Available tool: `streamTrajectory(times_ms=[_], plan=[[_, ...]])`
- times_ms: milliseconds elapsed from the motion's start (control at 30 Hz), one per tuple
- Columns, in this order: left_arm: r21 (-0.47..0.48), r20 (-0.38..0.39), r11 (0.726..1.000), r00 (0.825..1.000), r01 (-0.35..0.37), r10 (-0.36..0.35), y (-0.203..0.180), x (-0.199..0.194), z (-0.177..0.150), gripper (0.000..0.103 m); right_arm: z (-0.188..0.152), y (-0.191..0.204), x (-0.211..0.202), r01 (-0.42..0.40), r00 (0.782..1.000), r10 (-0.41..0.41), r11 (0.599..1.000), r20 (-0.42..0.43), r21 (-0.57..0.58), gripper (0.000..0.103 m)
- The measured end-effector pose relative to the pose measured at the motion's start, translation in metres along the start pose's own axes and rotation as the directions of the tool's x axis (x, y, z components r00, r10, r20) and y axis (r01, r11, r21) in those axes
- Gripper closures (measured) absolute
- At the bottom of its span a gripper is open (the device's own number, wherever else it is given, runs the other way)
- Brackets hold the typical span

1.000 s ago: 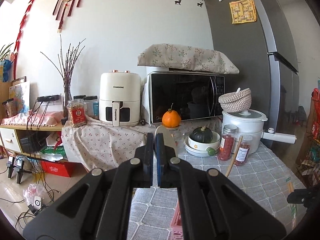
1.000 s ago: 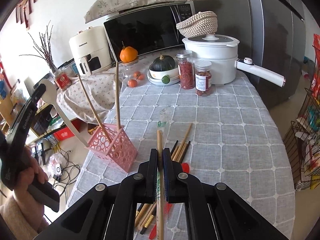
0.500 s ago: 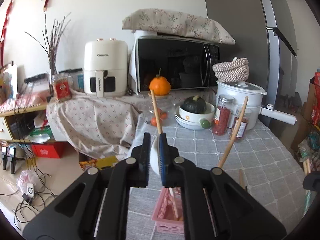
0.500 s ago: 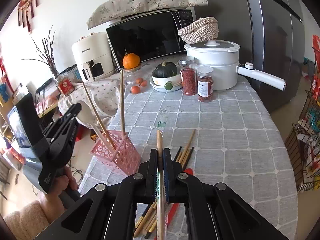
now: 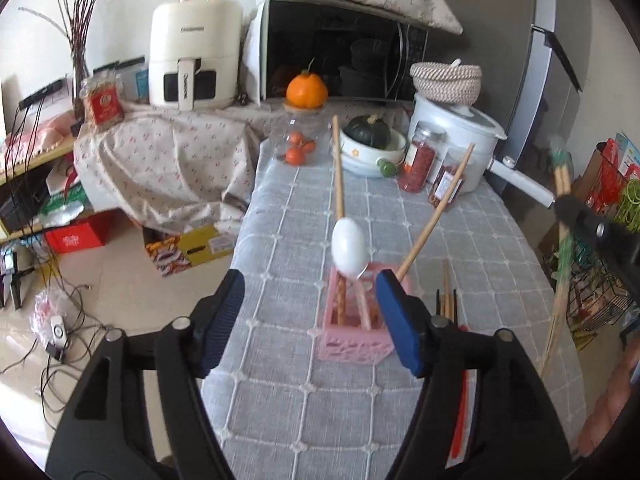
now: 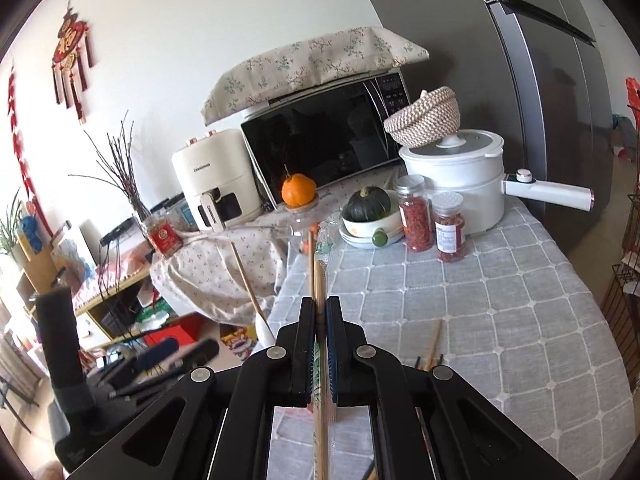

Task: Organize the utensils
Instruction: 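Drop the white spoon into the basket with the left tool while the right drops the wrapped chopsticks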

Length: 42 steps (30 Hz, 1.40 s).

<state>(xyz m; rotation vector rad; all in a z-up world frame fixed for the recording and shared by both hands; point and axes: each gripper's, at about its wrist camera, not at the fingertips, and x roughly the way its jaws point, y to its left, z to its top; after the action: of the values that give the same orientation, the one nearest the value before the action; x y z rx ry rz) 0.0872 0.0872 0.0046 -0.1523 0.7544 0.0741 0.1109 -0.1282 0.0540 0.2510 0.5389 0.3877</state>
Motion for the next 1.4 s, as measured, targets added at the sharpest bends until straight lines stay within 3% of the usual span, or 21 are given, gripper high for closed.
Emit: streamTrajectory(times_ms=[133,333,533,700,833,933,1067,1267,1400], plan=[[-0.035,-0.129,0.999,0.992,0.009,-0.014,0.022,0.010,-0.011,0.028,0.013,0.018,0.008,-0.010,0.995,0.008,1.000,0.099,0.023,0.098],[0.030,-0.210,1.000,0.978,-0.010,0.016,0.036,0.014,-0.019,0.024,0.014,0.035,0.030,0.008,0.975,-0.018,0.999,0.223,0.048,0.098],[0.093,-0.234,0.996,0.972,-0.013,0.035,0.042,0.015,-0.025,0.024,0.011,0.044,0.049,0.046,0.943,-0.073,0.995,0.324,0.090,0.098],[0.103,-0.242,0.994,0.969,-0.024,0.048,0.052,0.018,-0.026,0.024,0.006,0.054,0.063,0.127,0.899,-0.162,0.985,0.407,0.113,0.098],[0.090,-0.241,0.995,0.969,-0.039,0.060,0.059,0.021,-0.025,0.024,-0.008,0.053,0.085,0.191,0.887,-0.239,0.969,0.396,0.156,0.098],[0.091,-0.239,0.994,0.968,-0.052,0.073,0.060,0.022,-0.026,0.024,-0.023,0.051,0.098,0.220,0.892,-0.267,0.961,0.365,0.165,0.097],[0.090,-0.226,0.994,0.971,-0.057,0.077,0.059,0.021,-0.025,0.024,-0.034,0.053,0.098,0.201,0.914,-0.238,0.969,0.329,0.142,0.091],[0.079,-0.213,0.996,0.976,-0.038,0.054,0.050,0.017,-0.024,0.024,-0.014,0.049,0.073,0.155,0.940,-0.184,0.980,0.287,0.122,0.078],[0.087,-0.220,0.996,0.975,-0.012,0.031,0.036,0.016,-0.028,0.024,0.003,0.034,0.054,0.175,0.953,-0.189,0.982,0.238,0.075,0.063]])
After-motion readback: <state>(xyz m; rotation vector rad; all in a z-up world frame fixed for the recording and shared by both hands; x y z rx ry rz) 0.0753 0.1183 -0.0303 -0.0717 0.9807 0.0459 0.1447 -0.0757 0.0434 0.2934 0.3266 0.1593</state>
